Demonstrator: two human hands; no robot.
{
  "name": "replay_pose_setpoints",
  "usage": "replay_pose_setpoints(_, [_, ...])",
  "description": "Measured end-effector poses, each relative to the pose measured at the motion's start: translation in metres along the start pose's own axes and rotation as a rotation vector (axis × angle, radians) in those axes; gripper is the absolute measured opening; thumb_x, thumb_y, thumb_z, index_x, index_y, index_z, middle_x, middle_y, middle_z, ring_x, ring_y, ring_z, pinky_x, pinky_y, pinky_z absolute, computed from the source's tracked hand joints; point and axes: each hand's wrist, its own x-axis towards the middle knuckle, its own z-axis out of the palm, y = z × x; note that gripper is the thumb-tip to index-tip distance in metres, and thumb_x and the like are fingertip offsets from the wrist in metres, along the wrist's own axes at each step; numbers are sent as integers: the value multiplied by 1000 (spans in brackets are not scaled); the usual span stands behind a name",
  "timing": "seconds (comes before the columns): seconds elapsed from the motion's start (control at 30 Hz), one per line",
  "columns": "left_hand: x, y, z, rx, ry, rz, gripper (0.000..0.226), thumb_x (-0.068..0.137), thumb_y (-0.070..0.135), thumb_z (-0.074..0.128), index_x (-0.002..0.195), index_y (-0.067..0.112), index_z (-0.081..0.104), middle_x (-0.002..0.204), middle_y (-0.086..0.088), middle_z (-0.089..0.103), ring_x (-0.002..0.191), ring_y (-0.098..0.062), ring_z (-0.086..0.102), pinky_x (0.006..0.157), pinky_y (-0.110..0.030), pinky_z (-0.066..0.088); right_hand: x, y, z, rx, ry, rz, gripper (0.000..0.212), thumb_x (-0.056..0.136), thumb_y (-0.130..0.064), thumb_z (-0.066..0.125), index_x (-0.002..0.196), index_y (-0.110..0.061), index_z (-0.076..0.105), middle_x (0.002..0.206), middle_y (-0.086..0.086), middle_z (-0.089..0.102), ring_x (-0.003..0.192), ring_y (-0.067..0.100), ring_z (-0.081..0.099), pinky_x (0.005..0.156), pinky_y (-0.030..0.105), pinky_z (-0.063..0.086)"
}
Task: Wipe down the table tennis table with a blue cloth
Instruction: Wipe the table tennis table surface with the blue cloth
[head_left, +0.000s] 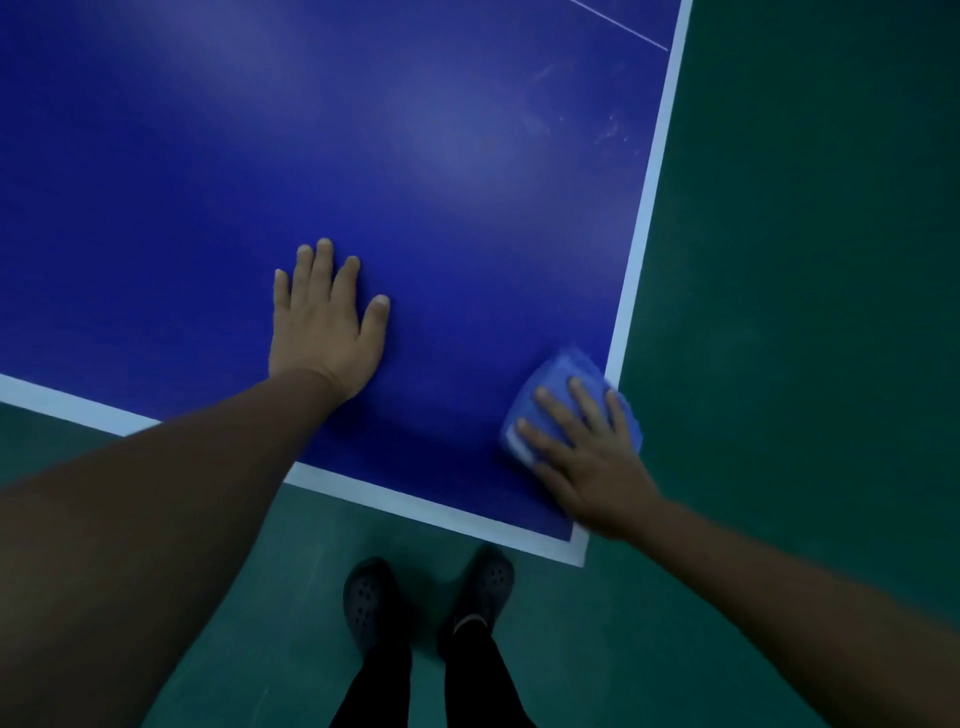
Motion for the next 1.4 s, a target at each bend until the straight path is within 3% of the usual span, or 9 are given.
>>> replay_pose_setpoints(0.13, [0, 3, 4, 86, 21, -1, 71, 101, 56, 18, 156, 11, 22, 166, -12, 5, 153, -26, -5, 123, -49, -5, 28, -8, -4, 74, 74, 327, 53, 102, -49, 28, 152, -35, 36, 164, 2, 23, 152, 36, 11, 116, 67, 13])
replay_pose_setpoints(0.3, [-4, 6, 2, -9, 94, -34, 71, 98, 54, 22, 153, 10, 29, 164, -17, 10, 153, -30, 0, 123, -46, -4, 29, -34, 8, 41, 75, -119, 47, 103, -49, 36, 150, -39, 40, 162, 2, 31, 150, 41, 21, 116, 67, 13])
replay_pose_setpoints(0.4, [-5, 8, 2, -53, 128, -85, 73, 98, 51, 26, 154, 4, 23, 164, -19, 11, 152, -32, 3, 124, -46, -1, 91, 5, -11, 27, 110, 176, 54, 101, -51, 28, 151, -36, 39, 161, 2, 32, 149, 40, 23, 113, 68, 20])
replay_pose_setpoints(0.53, [-3, 10, 4, 17, 120, -152, 71, 98, 47, 25, 153, 3, 27, 162, -20, 16, 152, -33, 8, 123, -48, 1, 164, 41, -27, 59, 83, 423, 61, 100, -57, 10, 157, -40, 19, 167, -7, 11, 154, 29, 4, 121, 60, 4])
replay_pose_setpoints(0.73, [0, 10, 4, 75, 136, -159, 68, 96, 45, 27, 149, 3, 38, 160, -20, 26, 150, -34, 18, 122, -53, 12, 230, 36, -40, -67, 17, -68, 54, 106, -51, 16, 157, -36, 24, 166, -2, 17, 153, 34, 8, 116, 67, 17])
replay_pose_setpoints(0.87, [0, 8, 9, 95, 244, -165, 66, 96, 39, 35, 151, 3, 35, 161, -19, 24, 150, -33, 17, 121, -56, 10, 297, -4, -48, -77, 35, -480, 51, 106, -50, 20, 156, -40, 23, 167, -5, 15, 154, 32, 5, 120, 63, 7])
replay_pose_setpoints(1.07, [0, 6, 9, 118, 296, -151, 63, 95, 35, 38, 148, 1, 37, 160, -21, 23, 149, -36, 19, 117, -62, 14, 395, -87, -61, -137, 0, -739, 60, 97, -49, 14, 156, -40, 22, 167, -1, 16, 153, 37, 9, 118, 65, 6])
replay_pose_setpoints(1.3, [1, 4, 11, 197, 143, -119, 54, 102, 38, 22, 150, 20, 41, 163, -10, 23, 150, -35, 20, 110, -73, 16, 519, 78, -94, -47, 101, 2, 58, 103, -41, 31, 158, -32, 18, 167, 5, 13, 150, 44, 13, 113, 72, 13])
replay_pose_setpoints(1.4, [2, 3, 11, 213, 104, -113, 54, 103, 39, 21, 148, 21, 45, 161, -9, 28, 149, -35, 24, 109, -76, 15, 509, 62, -94, 0, 99, 132, 59, 101, -43, 27, 158, -32, 17, 167, 4, 10, 151, 44, 8, 114, 72, 7])
